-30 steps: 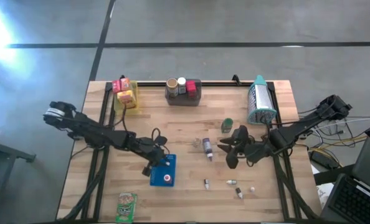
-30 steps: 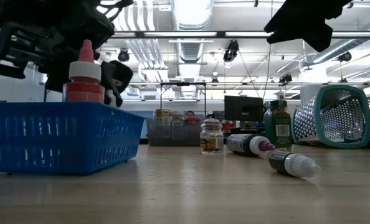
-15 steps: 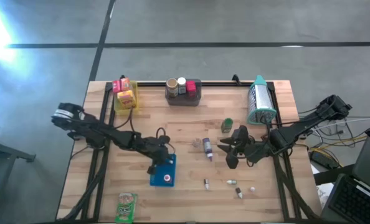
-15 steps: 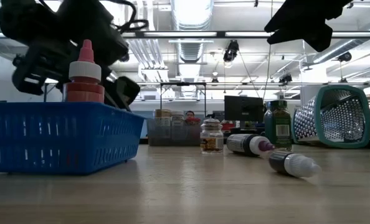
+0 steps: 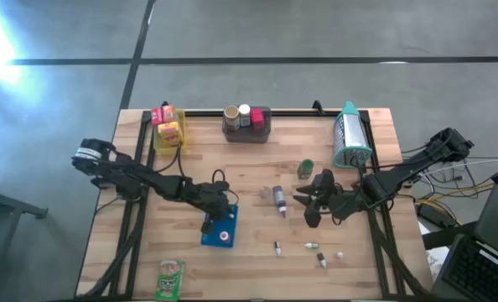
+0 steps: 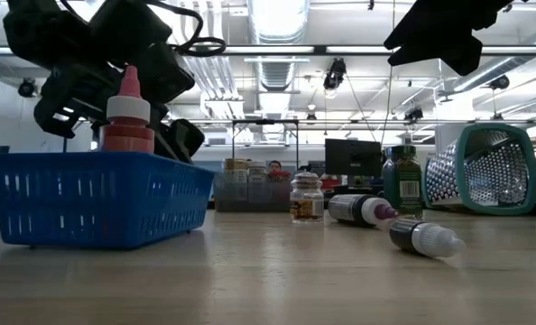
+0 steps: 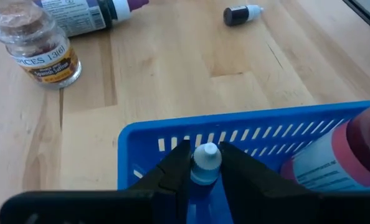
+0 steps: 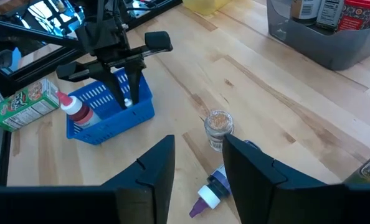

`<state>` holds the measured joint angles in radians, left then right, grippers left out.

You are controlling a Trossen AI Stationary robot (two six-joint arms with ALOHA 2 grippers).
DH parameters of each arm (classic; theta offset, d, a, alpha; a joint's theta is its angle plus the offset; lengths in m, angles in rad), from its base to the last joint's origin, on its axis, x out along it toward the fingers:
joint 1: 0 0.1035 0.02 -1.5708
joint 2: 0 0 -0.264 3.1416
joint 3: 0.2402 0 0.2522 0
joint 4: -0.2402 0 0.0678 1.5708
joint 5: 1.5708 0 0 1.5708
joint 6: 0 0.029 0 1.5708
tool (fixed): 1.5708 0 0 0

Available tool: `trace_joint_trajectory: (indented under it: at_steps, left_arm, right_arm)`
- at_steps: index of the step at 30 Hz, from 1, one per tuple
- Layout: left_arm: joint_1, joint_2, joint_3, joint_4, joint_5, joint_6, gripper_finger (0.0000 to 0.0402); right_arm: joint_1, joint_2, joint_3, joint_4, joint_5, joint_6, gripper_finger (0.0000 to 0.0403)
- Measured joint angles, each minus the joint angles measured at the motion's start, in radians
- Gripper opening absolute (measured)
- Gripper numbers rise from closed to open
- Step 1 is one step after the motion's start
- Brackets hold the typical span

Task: Pick & Place Kitchen Items
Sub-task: Put the purple food coloring bottle into the blue bin

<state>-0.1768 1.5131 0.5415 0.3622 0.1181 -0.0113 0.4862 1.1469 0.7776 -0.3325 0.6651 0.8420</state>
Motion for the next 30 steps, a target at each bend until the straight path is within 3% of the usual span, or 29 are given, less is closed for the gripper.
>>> trace_joint_trajectory:
  at_steps: [22,30]
  left_arm:
    - [0.000,0.000,0.010,-0.028,0.000,0.008,0.0083]
    - [-0.001,0.000,0.010,-0.030,0.001,0.004,0.0120]
  right_arm:
    - [0.000,0.000,0.000,0.001,-0.011,-0.004,0.0084]
    - [0.000,0.000,0.000,0.002,-0.011,-0.004,0.0103]
